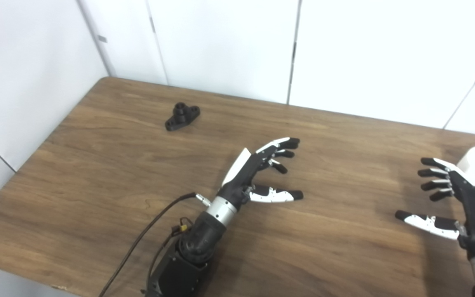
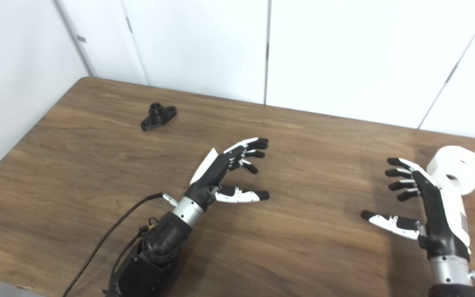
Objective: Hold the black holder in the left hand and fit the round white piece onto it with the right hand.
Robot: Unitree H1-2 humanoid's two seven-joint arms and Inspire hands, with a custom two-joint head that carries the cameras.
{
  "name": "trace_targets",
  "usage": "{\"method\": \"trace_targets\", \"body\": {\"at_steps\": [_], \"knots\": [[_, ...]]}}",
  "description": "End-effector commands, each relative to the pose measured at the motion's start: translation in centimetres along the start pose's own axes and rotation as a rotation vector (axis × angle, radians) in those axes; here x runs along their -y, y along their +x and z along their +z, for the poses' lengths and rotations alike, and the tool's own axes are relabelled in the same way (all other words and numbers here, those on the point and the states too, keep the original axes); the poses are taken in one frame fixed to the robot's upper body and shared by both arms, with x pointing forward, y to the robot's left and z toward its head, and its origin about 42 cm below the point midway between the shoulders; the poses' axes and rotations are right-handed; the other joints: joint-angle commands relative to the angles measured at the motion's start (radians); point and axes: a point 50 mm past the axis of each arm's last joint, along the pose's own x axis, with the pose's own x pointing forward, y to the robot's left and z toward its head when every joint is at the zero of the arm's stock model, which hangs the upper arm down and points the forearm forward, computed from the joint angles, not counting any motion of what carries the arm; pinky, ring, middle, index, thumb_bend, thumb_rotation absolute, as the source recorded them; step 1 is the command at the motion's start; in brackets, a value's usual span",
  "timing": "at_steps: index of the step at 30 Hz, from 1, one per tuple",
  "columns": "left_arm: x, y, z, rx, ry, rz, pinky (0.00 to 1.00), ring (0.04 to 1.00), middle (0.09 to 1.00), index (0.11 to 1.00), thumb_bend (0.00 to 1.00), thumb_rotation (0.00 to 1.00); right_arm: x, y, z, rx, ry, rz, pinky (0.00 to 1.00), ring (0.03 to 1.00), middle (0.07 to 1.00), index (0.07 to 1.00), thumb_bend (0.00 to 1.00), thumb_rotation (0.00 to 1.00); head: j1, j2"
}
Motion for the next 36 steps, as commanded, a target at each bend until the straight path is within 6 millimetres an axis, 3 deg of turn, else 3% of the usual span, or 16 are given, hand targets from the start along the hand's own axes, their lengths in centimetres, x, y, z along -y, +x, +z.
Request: {"method": "trace_targets", "body": {"at_steps": [1, 8, 12, 15, 17, 23, 31, 36], "knots": [[0.2, 0.5, 0.1, 0.030, 0.008, 0.008, 0.61, 0.786, 0.842, 0.843, 0.79, 0.06, 1.0, 0.8, 1.4, 0.058, 0.016, -0.039, 0.48, 0.597, 0.693, 0.767, 0.71, 0.00, -0.011, 0.001], [-0.8, 0.0, 0.2, 0.038, -0.008, 0.009, 0.62, 0.798, 0.846, 0.843, 0.79, 0.04, 0.7, 0.7, 1.8, 0.076, 0.010, -0.041, 0.48, 0.590, 0.685, 0.761, 0.72, 0.00, -0.163, 0.033], [-1.4, -0.1, 0.4, 0.048, 0.006, 0.006, 0.61, 0.802, 0.850, 0.845, 0.77, 0.04, 0.4, 0.9, 1.8, 0.099, -0.008, -0.036, 0.48, 0.593, 0.682, 0.759, 0.73, 0.01, -0.174, 0.033], [-1.4, -0.1, 0.4, 0.052, 0.012, 0.006, 0.61, 0.799, 0.855, 0.846, 0.77, 0.03, 0.3, 0.9, 1.8, 0.112, -0.010, -0.040, 0.47, 0.591, 0.678, 0.758, 0.73, 0.02, -0.142, 0.025], [-1.1, -0.1, 0.5, 0.049, 0.011, 0.004, 0.60, 0.794, 0.861, 0.849, 0.76, 0.03, 0.5, 0.9, 1.6, 0.106, -0.007, -0.038, 0.47, 0.596, 0.678, 0.760, 0.73, 0.01, -0.070, 0.011], [0.3, 0.3, 0.0, 0.034, 0.005, 0.004, 0.60, 0.796, 0.856, 0.845, 0.78, 0.06, 1.1, 0.7, 0.7, 0.077, -0.010, -0.036, 0.48, 0.594, 0.688, 0.767, 0.72, 0.00, 0.041, -0.029], [0.8, 0.7, 0.1, 0.026, 0.016, 0.044, 0.59, 0.765, 0.830, 0.803, 0.76, 0.04, 1.1, 0.6, 1.1, 0.066, 0.008, -0.042, 0.48, 0.585, 0.671, 0.758, 0.72, 0.00, 0.061, -0.047], [-0.4, 0.8, 0.6, 0.052, 0.025, 0.085, 0.54, 0.715, 0.789, 0.750, 0.75, 0.01, 1.2, 0.6, 1.1, 0.058, -0.002, -0.038, 0.48, 0.584, 0.666, 0.755, 0.72, 0.00, 0.050, -0.062]]}}
